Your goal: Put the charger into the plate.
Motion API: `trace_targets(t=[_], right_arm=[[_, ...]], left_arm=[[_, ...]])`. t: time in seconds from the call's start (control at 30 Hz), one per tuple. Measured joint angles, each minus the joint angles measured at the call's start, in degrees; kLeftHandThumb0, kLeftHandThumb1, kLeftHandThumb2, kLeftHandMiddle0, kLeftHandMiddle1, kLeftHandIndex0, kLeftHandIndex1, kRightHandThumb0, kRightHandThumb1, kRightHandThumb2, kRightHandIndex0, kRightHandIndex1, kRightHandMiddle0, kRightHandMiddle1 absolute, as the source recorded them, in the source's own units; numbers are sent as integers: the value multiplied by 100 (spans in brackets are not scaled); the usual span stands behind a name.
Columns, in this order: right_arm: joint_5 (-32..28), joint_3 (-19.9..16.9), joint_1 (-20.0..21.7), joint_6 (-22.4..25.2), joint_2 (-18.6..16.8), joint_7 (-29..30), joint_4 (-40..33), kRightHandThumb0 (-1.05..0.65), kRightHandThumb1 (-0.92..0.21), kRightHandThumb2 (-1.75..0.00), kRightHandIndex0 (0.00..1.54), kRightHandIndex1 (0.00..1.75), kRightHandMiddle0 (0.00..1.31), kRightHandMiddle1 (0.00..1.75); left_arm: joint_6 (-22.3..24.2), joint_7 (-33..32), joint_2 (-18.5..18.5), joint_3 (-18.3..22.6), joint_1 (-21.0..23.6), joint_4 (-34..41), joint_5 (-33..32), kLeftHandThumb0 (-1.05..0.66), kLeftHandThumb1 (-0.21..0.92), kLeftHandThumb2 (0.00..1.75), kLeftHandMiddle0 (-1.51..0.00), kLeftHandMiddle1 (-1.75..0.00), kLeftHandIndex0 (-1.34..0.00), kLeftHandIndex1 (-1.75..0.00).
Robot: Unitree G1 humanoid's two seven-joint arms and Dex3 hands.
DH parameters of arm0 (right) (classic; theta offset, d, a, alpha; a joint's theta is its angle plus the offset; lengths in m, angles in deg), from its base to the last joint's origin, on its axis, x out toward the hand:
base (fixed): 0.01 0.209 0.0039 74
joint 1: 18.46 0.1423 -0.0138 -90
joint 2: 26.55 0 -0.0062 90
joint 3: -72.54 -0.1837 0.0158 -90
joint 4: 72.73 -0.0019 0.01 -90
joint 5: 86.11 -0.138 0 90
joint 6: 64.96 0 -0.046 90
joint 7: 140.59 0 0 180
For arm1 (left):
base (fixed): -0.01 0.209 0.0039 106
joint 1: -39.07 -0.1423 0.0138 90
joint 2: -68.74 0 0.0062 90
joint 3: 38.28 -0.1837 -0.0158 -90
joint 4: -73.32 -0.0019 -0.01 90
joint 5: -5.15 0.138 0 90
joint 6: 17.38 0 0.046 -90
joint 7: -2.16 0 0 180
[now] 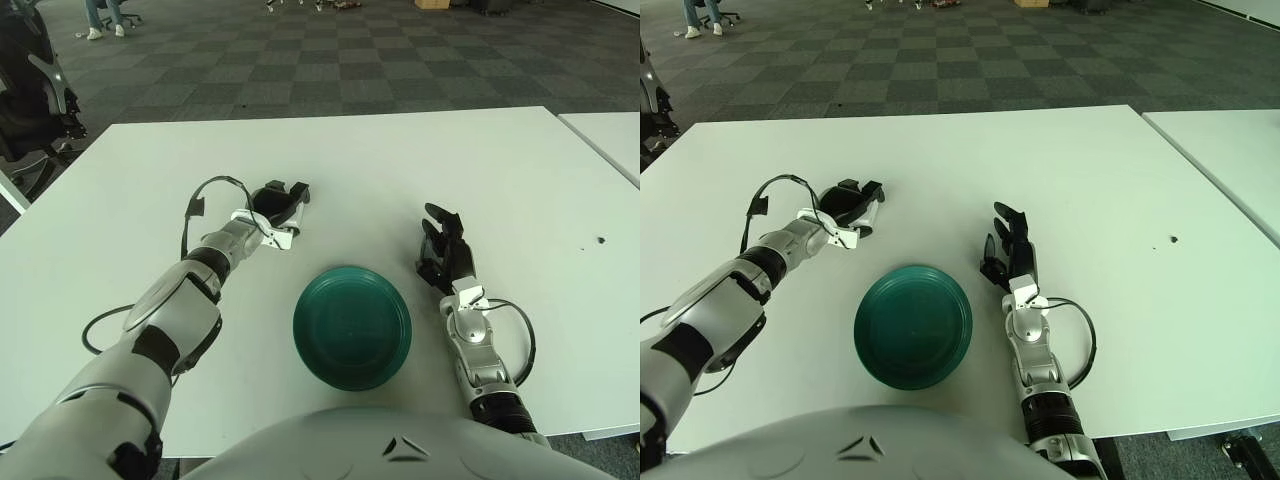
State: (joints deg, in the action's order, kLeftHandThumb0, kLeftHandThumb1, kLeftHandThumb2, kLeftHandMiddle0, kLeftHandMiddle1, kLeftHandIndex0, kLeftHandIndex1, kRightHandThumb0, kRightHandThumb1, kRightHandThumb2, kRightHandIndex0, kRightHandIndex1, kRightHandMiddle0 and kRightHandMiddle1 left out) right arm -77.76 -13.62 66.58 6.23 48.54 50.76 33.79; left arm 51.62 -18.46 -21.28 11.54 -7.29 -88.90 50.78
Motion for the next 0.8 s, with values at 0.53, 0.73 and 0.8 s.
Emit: trace_targets(t=[0.53, 0.73, 0.8], right_arm=[[-43, -2, -5, -25, 10, -66, -2, -82, -92, -93, 43, 3, 0, 76], [-44, -3, -5, -27, 10, -63, -2, -81, -92, -93, 41, 2, 0, 77], [-44, -7, -5, -27, 10, -60, -1, -81, -92, -94, 41, 2, 0, 77]], left_arm=[[-49, -22, 42, 266, -118, 18, -295, 0, 10, 153, -77, -164, -58, -175], [-199, -28, -21, 357, -106, 56, -390, 0, 9, 154, -79, -163, -58, -175], [-279, 55, -65, 422, -99, 65, -468, 0, 9, 153, -81, -160, -58, -175]])
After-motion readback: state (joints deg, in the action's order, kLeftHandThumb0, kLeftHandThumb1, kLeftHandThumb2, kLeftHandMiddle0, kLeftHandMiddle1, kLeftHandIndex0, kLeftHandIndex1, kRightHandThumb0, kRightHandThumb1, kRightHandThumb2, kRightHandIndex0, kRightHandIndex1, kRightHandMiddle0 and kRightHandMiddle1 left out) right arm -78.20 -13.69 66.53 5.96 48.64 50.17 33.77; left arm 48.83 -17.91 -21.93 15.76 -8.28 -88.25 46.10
